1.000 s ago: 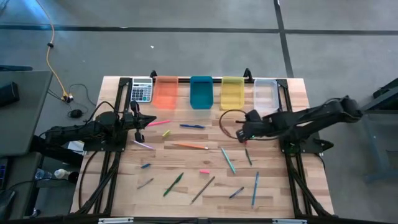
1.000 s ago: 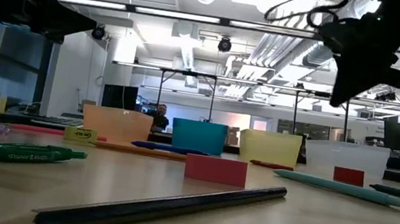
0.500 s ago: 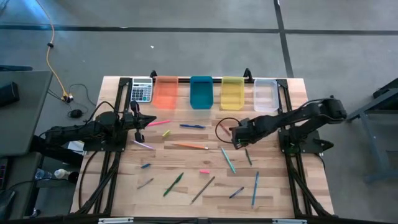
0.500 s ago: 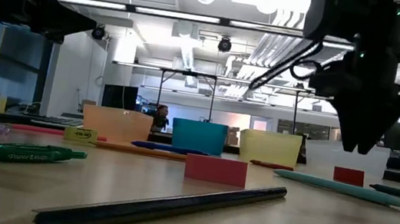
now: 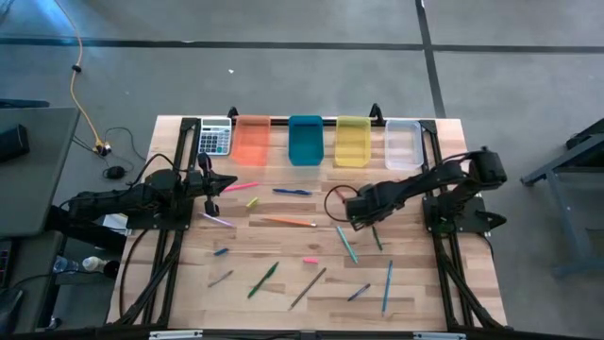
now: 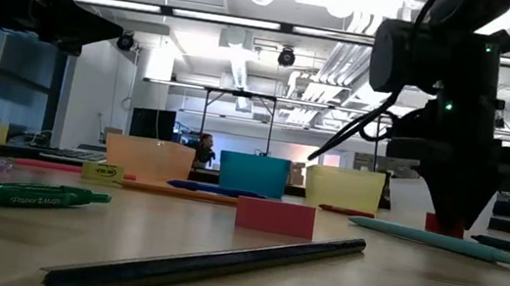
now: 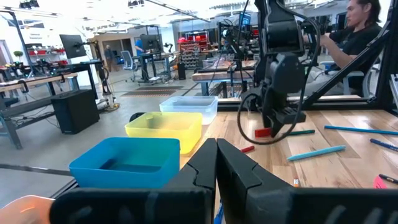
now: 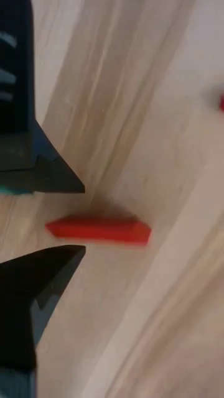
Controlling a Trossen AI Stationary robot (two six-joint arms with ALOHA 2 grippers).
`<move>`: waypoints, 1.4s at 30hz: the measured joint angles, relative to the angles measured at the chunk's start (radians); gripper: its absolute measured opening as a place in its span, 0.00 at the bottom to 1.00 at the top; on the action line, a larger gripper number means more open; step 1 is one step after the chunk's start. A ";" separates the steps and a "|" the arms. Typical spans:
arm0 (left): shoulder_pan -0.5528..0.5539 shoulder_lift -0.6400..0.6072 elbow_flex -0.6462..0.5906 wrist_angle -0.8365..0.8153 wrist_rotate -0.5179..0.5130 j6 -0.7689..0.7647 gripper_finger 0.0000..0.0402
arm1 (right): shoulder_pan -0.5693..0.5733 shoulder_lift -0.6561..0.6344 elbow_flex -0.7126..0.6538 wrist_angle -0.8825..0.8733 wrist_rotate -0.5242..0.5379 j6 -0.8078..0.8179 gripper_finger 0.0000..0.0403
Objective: Sort crayons/erasers/pens/pencils in bins
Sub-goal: Put the red eraser into the blue bin
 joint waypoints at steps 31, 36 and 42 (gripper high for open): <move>0.000 0.000 0.000 0.000 0.000 0.000 0.00 | -0.183 0.040 0.594 0.005 0.339 -0.540 0.03; 0.000 0.000 0.000 0.000 0.000 0.000 0.00 | -0.292 0.150 0.756 0.084 0.344 -0.718 0.03; 0.000 0.000 0.000 0.000 0.000 0.000 0.00 | -0.421 0.373 1.020 0.044 0.245 -0.876 0.03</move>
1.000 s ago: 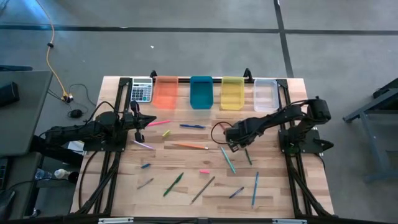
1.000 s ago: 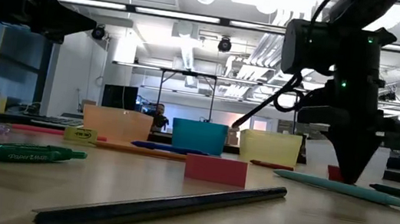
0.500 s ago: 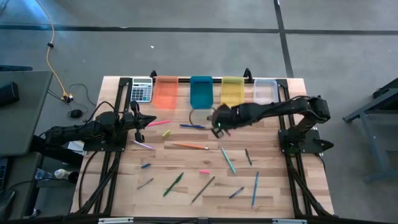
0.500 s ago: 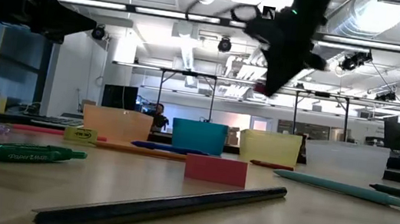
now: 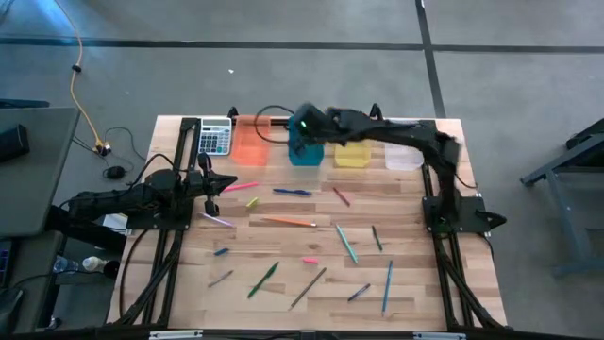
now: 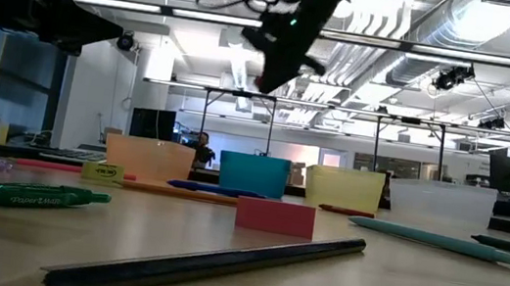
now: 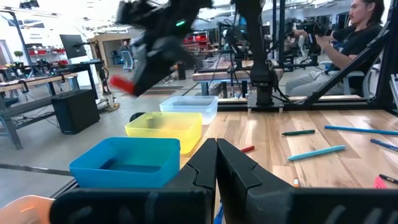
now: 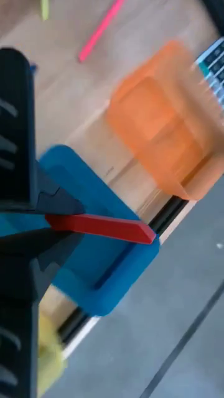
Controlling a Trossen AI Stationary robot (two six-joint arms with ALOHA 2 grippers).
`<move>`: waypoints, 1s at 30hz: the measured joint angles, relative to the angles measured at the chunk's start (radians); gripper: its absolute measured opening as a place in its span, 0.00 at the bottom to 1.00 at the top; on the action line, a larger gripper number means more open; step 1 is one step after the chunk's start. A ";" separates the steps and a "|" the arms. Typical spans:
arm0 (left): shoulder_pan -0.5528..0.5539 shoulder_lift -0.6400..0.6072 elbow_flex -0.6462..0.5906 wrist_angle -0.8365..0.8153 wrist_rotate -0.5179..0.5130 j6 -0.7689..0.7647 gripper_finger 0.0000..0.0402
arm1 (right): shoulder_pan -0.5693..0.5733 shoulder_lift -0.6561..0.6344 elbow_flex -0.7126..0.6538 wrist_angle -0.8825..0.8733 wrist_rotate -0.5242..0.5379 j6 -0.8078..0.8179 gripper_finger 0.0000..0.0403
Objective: Sort crayons/erasers/pens/pencils in bins
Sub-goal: Put the red eraser into the blue bin
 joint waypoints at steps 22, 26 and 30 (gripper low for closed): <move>0.000 0.000 0.000 0.000 0.000 0.000 0.00 | -0.144 0.526 0.466 -0.271 -0.122 -0.017 0.03; 0.000 0.000 0.000 0.000 0.000 0.000 0.00 | -0.149 0.532 0.465 -0.274 -0.119 -0.006 0.03; 0.000 0.000 0.000 0.000 0.000 0.000 0.00 | -0.153 0.532 0.465 -0.288 -0.126 0.002 0.03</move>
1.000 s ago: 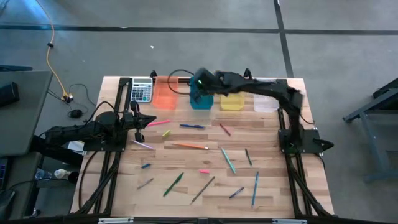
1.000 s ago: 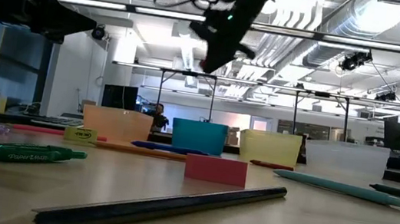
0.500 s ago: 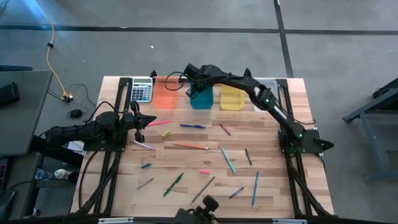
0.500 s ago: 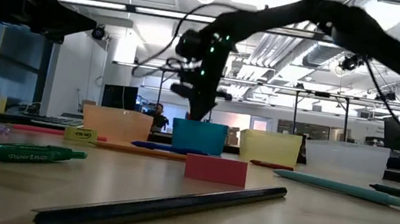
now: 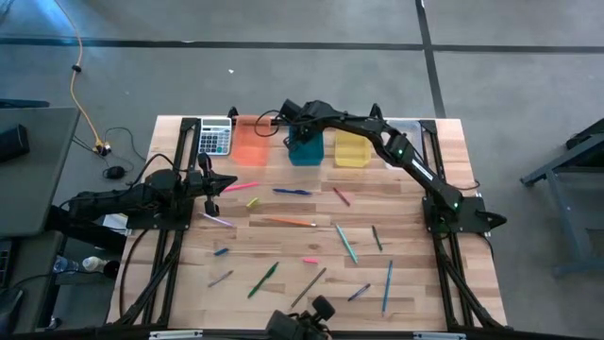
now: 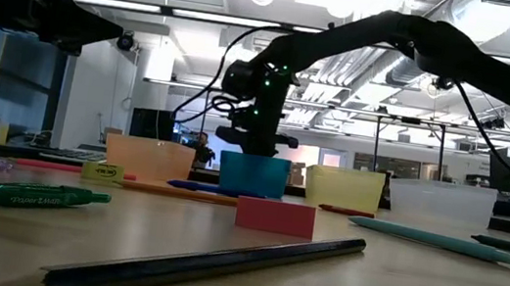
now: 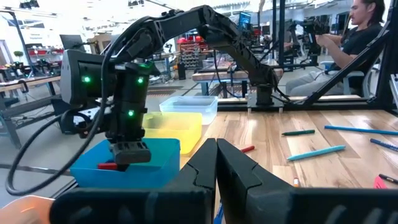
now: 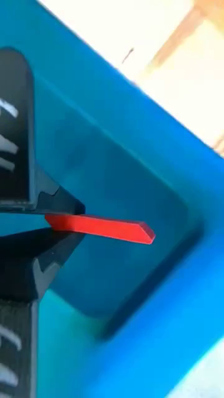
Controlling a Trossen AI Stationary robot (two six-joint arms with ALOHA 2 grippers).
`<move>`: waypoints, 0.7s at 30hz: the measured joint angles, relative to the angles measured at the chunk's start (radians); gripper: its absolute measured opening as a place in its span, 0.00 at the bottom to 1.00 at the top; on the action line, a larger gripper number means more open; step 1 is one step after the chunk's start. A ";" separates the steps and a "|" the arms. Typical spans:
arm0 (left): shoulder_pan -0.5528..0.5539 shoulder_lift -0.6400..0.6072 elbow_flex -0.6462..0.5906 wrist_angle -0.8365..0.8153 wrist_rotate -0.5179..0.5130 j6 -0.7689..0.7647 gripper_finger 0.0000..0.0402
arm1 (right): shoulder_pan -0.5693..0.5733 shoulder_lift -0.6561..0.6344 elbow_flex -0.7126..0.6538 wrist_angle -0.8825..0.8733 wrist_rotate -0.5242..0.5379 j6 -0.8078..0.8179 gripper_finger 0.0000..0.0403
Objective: Sort crayons/erasers/pens/pencils in bins
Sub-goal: Put the red eraser into the blue bin
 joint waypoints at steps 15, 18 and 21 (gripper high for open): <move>0.000 0.000 0.000 0.000 0.000 0.000 0.00 | -0.001 0.000 0.000 -0.010 0.003 0.072 0.13; 0.000 0.000 0.000 0.000 0.000 0.000 0.00 | -0.001 0.000 0.000 -0.010 0.038 0.077 0.18; 0.000 0.000 0.000 0.000 0.000 0.000 0.00 | -0.001 0.000 0.000 -0.009 0.050 0.106 0.23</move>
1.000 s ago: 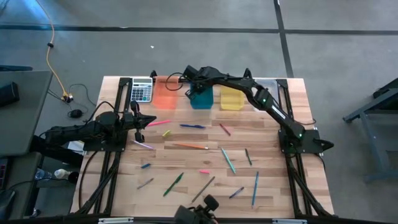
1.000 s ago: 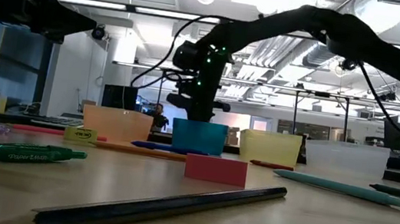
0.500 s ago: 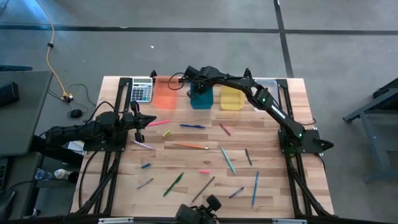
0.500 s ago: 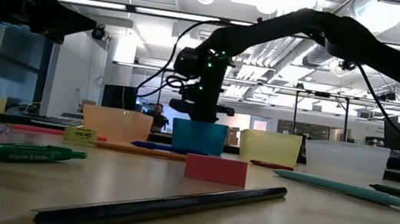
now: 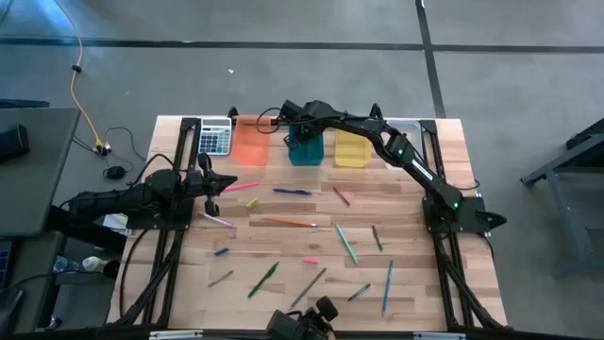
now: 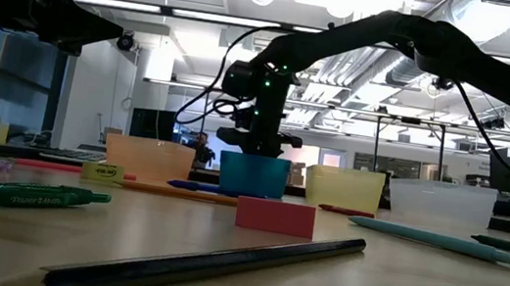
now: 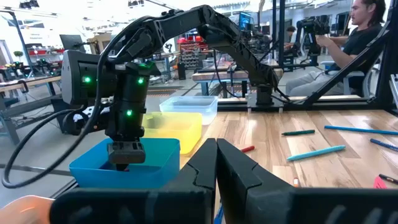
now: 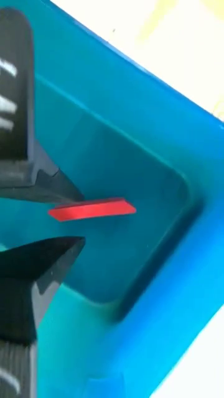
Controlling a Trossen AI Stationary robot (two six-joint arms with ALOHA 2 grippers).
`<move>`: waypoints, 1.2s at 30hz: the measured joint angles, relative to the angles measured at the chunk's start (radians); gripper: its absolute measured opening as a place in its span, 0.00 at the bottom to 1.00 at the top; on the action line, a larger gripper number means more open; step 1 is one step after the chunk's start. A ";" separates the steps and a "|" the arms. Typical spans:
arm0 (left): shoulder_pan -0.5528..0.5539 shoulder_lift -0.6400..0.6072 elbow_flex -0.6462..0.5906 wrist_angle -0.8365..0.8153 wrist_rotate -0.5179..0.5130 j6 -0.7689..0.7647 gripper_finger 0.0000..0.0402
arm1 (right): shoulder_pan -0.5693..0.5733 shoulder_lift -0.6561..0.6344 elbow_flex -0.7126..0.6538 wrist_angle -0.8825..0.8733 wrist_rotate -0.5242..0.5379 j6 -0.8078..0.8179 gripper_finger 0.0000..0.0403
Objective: Sort crayons/erasers/pens/pencils in bins
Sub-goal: Put the red eraser into the blue bin, then put the pink pencil into the transparent bin
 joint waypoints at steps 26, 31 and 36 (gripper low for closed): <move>0.000 0.000 0.000 0.000 0.000 0.000 0.00 | 0.134 -0.188 -0.083 0.301 0.120 -0.371 0.02; 0.000 0.000 0.000 0.000 0.000 0.000 0.00 | 0.134 -0.198 -0.114 0.362 0.111 -0.378 0.01; 0.000 0.000 0.000 0.000 0.000 0.000 0.00 | 0.133 -0.198 -0.114 0.377 0.104 -0.376 0.00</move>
